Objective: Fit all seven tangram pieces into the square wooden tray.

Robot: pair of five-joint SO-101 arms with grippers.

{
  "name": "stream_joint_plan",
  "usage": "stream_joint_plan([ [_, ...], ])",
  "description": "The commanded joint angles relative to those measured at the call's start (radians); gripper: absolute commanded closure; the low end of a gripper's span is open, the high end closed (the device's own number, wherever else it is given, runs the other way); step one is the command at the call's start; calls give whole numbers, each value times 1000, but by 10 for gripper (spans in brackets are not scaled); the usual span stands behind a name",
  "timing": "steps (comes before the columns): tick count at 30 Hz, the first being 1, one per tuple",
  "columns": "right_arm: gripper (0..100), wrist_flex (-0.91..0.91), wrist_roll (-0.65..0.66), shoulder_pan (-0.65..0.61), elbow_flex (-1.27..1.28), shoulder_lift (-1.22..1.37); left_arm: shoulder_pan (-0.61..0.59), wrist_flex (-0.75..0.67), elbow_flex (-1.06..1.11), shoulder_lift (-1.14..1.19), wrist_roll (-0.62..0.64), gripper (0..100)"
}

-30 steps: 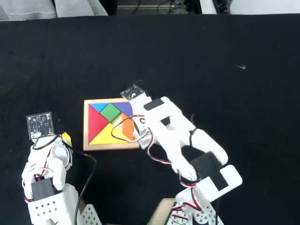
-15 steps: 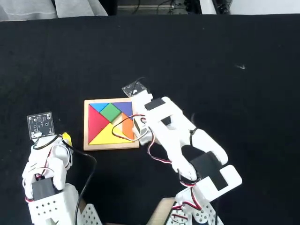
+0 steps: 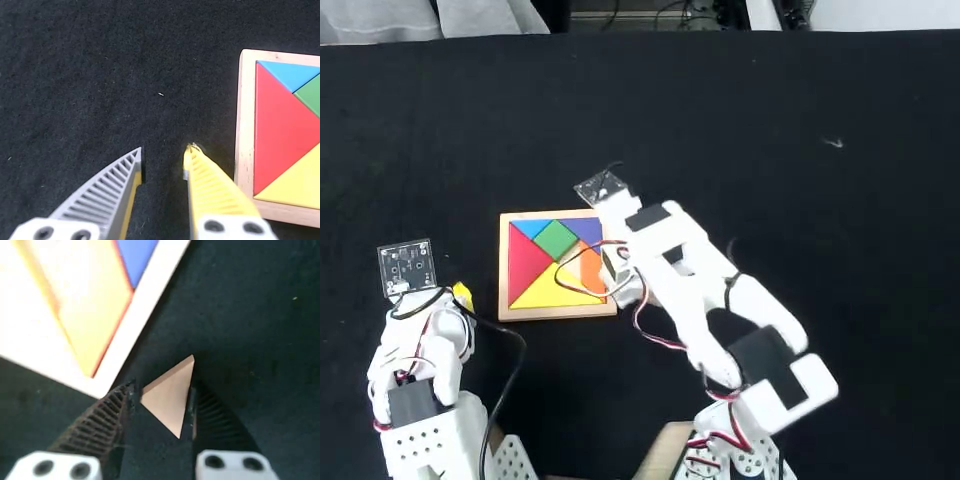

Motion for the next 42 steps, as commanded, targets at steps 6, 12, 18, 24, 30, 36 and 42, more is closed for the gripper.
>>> stream_joint_plan([
  [6,874,170,-15,-121,-303,-159,-4,5,19,-8,5,855],
  [12,874,227,-192,-189,-506,2,-4,5,19,-8,6,854],
  [18,874,293,-549,-195,-705,220,-4,3,19,-8,8,852],
  [24,874,310,-770,-256,-799,325,-4,3,19,-8,9,852],
  [30,874,313,-778,-258,-789,357,-4,3,19,-8,9,852],
  [36,873,304,-778,-258,-799,409,-4,3,19,-8,9,852],
  [42,871,258,-767,-256,-799,475,-4,3,19,-8,8,852],
])
